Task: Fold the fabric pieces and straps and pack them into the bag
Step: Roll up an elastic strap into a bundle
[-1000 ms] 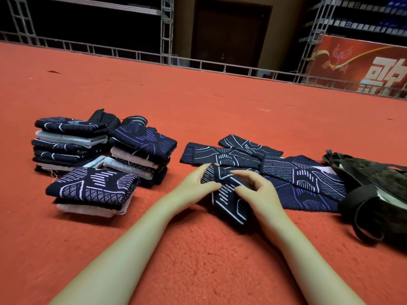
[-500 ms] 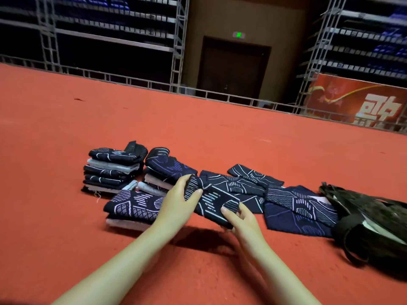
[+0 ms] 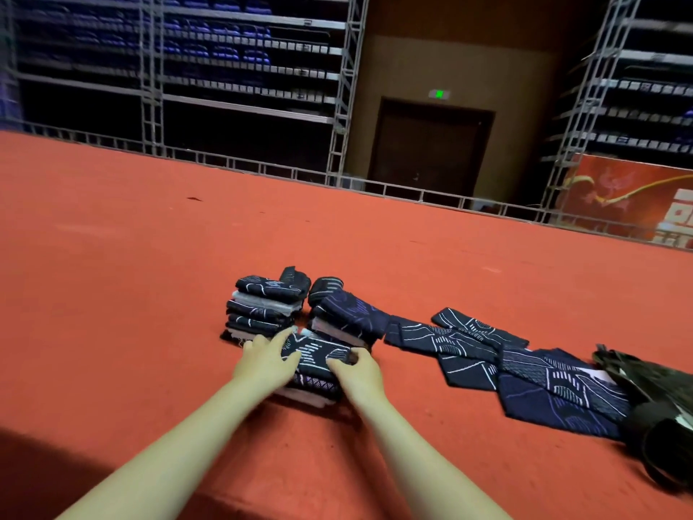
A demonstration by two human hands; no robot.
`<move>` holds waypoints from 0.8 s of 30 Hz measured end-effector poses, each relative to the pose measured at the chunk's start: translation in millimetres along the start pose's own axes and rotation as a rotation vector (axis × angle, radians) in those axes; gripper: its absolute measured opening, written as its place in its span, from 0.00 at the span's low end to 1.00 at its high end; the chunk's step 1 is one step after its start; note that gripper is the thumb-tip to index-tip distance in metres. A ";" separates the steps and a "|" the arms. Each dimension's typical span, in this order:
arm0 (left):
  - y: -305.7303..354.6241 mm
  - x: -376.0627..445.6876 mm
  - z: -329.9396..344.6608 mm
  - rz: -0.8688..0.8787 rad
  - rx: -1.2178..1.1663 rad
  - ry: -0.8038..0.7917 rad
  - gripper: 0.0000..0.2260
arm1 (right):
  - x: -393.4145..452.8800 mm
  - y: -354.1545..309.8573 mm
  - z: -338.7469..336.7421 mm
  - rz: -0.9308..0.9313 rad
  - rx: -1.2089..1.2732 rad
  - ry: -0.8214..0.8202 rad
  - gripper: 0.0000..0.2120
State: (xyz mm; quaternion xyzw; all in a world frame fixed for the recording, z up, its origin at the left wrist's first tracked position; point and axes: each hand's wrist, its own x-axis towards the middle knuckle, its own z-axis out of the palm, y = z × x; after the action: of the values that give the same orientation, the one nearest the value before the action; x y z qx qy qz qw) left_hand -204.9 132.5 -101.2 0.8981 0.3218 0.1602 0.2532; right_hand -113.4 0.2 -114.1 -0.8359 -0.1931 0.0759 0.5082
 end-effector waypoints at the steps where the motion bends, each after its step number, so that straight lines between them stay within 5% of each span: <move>1: -3.5 -2.5 3.2 -0.006 0.056 -0.007 0.24 | -2.0 0.2 -0.4 0.006 -0.024 0.000 0.22; 6: 6.6 -6.0 -6.4 0.235 0.207 0.255 0.19 | -6.7 9.1 -26.3 -0.107 -0.083 -0.025 0.22; 12: 56.3 -24.3 4.1 0.480 -0.032 0.251 0.11 | -0.6 76.0 -99.7 -0.142 -0.335 0.047 0.11; 20: 143.4 -47.4 86.8 0.543 -0.193 -0.032 0.11 | -2.4 170.8 -224.8 -0.021 -0.606 0.406 0.15; 24: 178.1 -50.4 142.3 0.492 -0.254 -0.177 0.12 | 0.0 199.9 -270.6 0.008 -0.544 0.534 0.14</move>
State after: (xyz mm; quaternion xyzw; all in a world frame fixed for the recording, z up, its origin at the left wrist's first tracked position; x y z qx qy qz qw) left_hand -89.6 -69.2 -124.9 0.9207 0.0486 0.1770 0.3445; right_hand 23.2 -303.6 -162.1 -0.9313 -0.0637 -0.1968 0.2998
